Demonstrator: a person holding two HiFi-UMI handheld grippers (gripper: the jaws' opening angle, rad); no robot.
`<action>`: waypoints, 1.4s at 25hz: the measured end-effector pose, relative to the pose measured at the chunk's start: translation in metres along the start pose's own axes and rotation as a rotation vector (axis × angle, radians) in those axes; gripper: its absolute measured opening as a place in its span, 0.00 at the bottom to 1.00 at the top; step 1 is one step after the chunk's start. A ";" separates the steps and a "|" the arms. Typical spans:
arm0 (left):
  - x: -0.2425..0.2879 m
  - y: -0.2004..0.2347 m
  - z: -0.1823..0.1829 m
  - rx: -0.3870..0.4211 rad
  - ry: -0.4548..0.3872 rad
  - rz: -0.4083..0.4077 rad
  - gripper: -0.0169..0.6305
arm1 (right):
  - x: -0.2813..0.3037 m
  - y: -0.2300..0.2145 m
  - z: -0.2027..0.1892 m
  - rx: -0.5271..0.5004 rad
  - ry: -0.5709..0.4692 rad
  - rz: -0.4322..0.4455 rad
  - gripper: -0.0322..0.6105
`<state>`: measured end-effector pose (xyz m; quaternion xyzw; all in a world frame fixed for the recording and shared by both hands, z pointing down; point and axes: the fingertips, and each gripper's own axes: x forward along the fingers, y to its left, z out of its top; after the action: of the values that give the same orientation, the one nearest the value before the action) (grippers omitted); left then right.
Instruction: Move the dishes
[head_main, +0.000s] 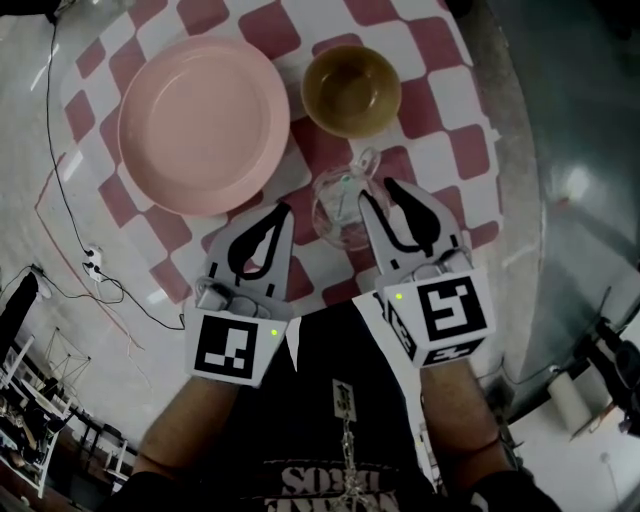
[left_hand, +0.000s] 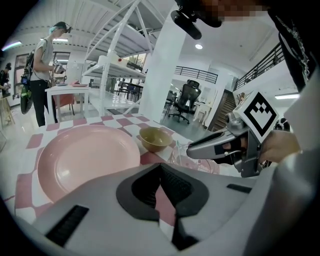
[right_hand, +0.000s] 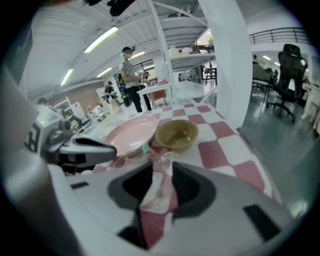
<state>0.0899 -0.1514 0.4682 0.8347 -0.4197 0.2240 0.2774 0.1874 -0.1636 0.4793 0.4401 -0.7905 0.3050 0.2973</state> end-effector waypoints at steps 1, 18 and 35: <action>0.000 -0.001 0.001 0.002 -0.001 -0.004 0.07 | -0.003 -0.002 0.000 0.004 -0.005 -0.004 0.27; -0.094 0.090 -0.033 -0.093 -0.109 0.135 0.07 | -0.004 0.147 0.053 -0.079 -0.281 0.200 0.11; -0.181 0.133 -0.049 -0.195 -0.133 0.222 0.07 | 0.014 0.248 0.080 -0.120 -0.254 0.298 0.11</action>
<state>-0.1260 -0.0807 0.4320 0.7653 -0.5465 0.1555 0.3024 -0.0522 -0.1243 0.3844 0.3344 -0.8949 0.2399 0.1725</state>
